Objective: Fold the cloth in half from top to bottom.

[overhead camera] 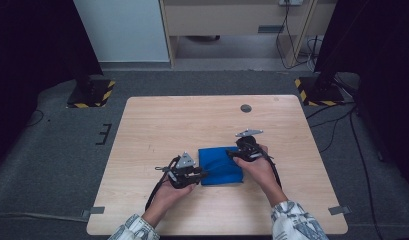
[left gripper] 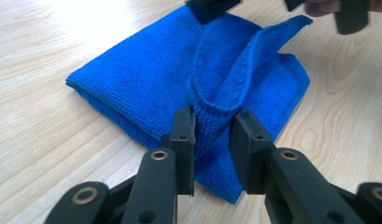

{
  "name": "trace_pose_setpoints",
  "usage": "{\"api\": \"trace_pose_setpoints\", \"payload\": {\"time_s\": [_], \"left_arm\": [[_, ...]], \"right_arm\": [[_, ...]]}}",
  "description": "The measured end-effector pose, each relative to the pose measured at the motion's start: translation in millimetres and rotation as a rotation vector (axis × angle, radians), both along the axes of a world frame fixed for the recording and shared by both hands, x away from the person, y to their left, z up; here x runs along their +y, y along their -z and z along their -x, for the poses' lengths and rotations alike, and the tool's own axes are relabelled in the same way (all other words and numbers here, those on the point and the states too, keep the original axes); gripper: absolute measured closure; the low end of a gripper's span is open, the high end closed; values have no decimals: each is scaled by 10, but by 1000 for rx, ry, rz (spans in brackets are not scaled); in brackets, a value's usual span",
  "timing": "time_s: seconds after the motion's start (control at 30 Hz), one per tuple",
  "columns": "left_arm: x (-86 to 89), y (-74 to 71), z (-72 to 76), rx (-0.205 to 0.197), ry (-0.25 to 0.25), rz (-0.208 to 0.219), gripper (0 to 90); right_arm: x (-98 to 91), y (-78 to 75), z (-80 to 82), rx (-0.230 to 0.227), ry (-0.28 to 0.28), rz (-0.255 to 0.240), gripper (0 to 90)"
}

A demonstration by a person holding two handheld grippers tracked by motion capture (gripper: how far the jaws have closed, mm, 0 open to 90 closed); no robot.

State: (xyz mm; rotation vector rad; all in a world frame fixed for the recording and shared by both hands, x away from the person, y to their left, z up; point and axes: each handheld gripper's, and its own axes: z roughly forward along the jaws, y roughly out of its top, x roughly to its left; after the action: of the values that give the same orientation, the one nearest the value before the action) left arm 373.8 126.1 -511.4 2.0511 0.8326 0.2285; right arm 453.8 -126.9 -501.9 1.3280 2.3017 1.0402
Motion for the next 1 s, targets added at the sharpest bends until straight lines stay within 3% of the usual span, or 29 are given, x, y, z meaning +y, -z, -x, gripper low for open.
{"api": "trace_pose_setpoints", "payload": {"time_s": [0.13,0.4,0.57,0.73,0.9,1.0], "left_arm": [[22,-12,82,2,1,-2,654],[38,-74,130,6,-30,42,346],[92,-96,68,10,-80,48,224],[174,-122,-2,-1,-124,40,134],[277,-156,-60,-10,-151,47,84],[335,-158,-98,-17,-172,17,76]], "right_arm": [[-85,0,177,-5,-23,-5,420],[-204,-31,429,-23,-48,-48,419],[-260,-3,519,-30,-52,-57,405],[-279,-29,551,-66,-51,-64,296],[-294,-105,567,-134,-43,-84,168],[-349,-136,571,-156,-27,-93,130]]}}
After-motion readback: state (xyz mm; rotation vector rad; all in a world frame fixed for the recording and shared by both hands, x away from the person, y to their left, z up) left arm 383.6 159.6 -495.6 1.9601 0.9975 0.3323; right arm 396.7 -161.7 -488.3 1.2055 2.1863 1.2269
